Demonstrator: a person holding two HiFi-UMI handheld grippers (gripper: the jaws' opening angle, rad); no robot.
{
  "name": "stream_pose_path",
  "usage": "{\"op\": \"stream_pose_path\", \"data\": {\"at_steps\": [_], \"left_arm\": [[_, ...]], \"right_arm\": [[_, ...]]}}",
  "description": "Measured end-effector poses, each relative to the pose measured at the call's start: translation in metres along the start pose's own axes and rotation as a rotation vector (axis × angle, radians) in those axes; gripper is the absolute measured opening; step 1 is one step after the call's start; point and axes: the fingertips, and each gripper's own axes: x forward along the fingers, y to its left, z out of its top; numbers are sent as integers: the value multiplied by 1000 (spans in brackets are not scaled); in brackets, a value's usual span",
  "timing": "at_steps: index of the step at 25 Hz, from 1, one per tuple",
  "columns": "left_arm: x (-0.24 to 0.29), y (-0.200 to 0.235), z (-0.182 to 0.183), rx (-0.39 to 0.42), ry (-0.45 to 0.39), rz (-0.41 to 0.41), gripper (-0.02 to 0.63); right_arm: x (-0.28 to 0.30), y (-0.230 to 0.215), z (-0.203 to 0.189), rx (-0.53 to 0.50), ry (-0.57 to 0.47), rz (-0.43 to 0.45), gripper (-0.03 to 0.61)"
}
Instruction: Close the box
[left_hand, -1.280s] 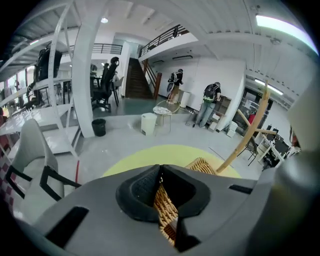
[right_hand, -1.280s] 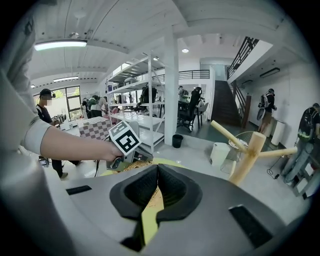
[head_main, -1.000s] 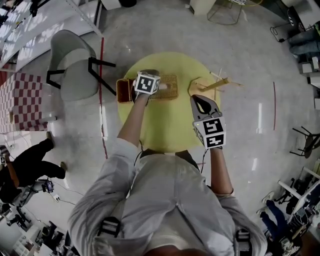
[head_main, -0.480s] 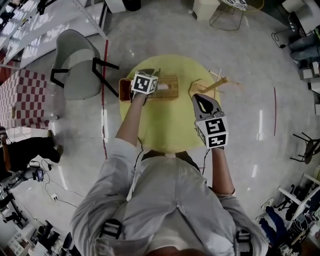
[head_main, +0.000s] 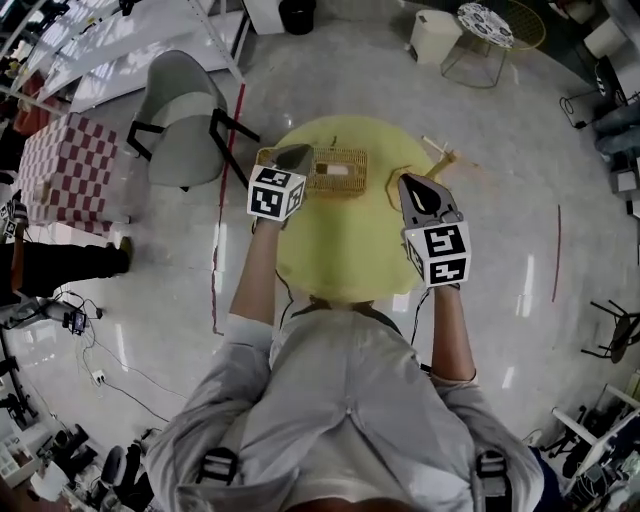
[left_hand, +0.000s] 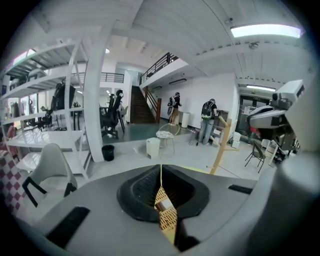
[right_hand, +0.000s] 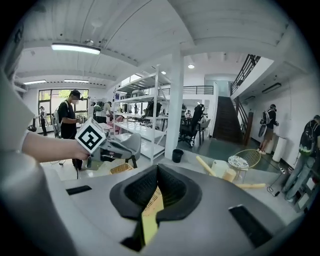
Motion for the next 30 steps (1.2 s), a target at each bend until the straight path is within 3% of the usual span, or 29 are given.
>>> {"op": "stream_pose_path", "data": {"at_steps": [4, 11, 20, 30], "left_arm": [[-50, -2, 27, 10, -106, 63, 34], [-113, -29, 81, 80, -249, 99, 34], [-155, -60, 110, 213, -317, 120, 34], [-178, -72, 108, 222, -340, 111, 34]], "right_arm": [[-13, 3, 18, -28, -42, 7, 22], [-37, -5, 47, -62, -90, -1, 22], [-56, 2, 88, -161, -166, -16, 23], [-65, 21, 94, -184, -161, -10, 21]]}}
